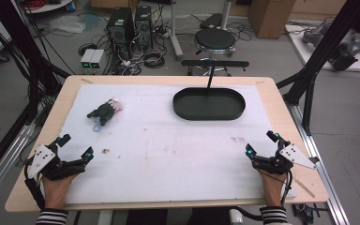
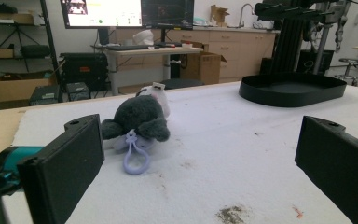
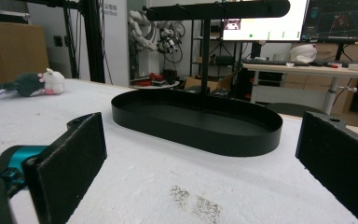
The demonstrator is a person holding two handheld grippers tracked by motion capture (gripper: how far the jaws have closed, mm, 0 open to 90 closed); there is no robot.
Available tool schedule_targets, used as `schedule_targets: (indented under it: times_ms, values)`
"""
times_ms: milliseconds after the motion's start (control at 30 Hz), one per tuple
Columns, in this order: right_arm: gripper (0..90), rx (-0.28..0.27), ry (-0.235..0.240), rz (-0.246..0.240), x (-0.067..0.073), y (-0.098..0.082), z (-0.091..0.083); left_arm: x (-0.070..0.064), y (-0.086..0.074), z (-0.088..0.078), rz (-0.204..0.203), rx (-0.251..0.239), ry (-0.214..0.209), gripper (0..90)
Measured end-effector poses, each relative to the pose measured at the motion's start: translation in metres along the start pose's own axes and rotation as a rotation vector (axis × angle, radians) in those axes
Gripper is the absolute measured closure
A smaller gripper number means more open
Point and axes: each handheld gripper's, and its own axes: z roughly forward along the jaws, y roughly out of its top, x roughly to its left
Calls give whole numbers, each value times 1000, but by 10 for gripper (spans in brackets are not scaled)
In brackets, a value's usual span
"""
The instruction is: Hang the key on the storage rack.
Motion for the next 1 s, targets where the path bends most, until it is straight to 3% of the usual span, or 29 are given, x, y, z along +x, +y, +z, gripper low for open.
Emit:
schedule_targets:
  times_ms: [133,233,333,467,533,567,600,667,733,833,1000]
  values:
    - [7,-1,0,-2,0,0,0,0,0,0,-1,4,3,17]
    - [7,8,1,8,1,0,0,2,2,3,30,31,17,17]
    - [8,6,-2,4,1,0,0,4,7,4,31,34,15,17]
    - [8,5,-3,4,1,0,0,13,26,10,-20,13,-10,17]
    - [7,4,-3,-2,0,0,0,15,29,12,-15,19,-11,17]
    - [7,5,-2,3,1,0,0,20,40,17,2,41,-18,17]
    - [8,3,-3,0,0,0,0,20,40,17,2,41,-18,17]
    - [8,5,-2,3,1,0,0,28,55,25,-2,60,-32,17]
    - [7,7,-2,2,1,0,0,29,59,27,7,68,-34,17]
    - [8,5,-3,-1,1,0,0,37,77,40,43,107,-46,17]
    - [8,6,-2,1,1,0,0,43,89,55,59,153,-68,17]
